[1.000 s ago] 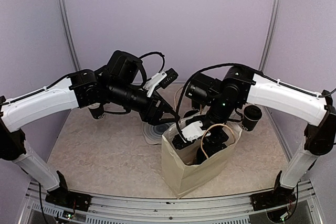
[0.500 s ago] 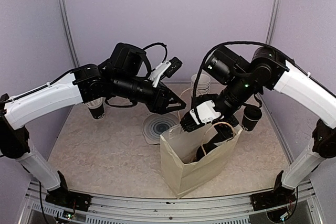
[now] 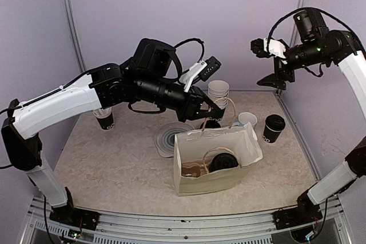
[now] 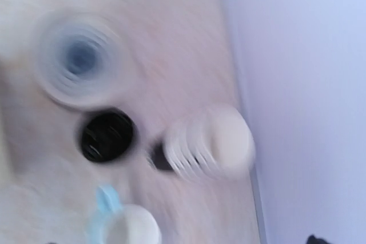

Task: Pack the takeout coffee

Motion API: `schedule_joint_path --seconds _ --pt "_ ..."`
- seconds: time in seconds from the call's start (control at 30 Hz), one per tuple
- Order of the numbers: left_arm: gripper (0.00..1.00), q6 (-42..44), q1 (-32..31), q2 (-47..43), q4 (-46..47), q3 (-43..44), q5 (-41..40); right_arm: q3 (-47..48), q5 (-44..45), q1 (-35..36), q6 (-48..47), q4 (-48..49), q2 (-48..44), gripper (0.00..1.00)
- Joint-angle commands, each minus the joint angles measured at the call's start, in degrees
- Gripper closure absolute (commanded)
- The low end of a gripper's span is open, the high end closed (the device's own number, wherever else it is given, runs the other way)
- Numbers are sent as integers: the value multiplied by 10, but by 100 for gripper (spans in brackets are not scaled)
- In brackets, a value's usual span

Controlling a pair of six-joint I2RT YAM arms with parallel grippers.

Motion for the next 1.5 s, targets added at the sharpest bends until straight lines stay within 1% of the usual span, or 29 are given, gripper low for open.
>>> schedule_joint_path --seconds 0.0,0.07,0.17,0.3,0.4,0.57,0.67,0.73,0.87,0.97,1.0,1.1,1.27,1.4,1.47 --pt "100 15 -58 -4 -17 11 45 -88 -77 -136 42 81 -14 5" --pt "100 10 -76 -1 -25 3 57 -144 -80 -184 57 119 -16 1" --pt "100 4 -93 -7 -30 -12 66 -209 -51 -213 64 150 -10 0" --pt "100 5 -110 -21 -30 -16 66 -240 10 -219 77 161 17 0" --pt "100 10 -114 -34 -16 -28 61 -261 61 -219 67 175 25 0" --pt "100 29 -110 -40 -17 -24 49 -282 98 -220 47 183 39 1" --pt "100 36 -95 -40 -18 -22 50 -275 106 -221 56 167 66 3" --pt "100 36 -78 -36 -23 -13 37 -271 114 -223 63 162 85 2" --pt "98 44 -21 -26 -22 -3 -3 -248 120 -234 75 144 126 1" --pt "97 49 21 -19 -12 -5 -7 -217 116 -247 85 120 166 1" --pt "97 62 34 -14 -8 -5 -6 -209 112 -250 88 113 177 0" --pt "97 72 63 -1 1 0 -5 -188 101 -260 93 89 198 1" --pt "97 79 89 24 6 12 1 -180 95 -274 92 63 206 1" --pt "96 80 93 31 17 16 4 -176 86 -276 90 33 214 2" --pt "95 81 95 33 20 19 -1 -177 82 -290 89 22 216 3"
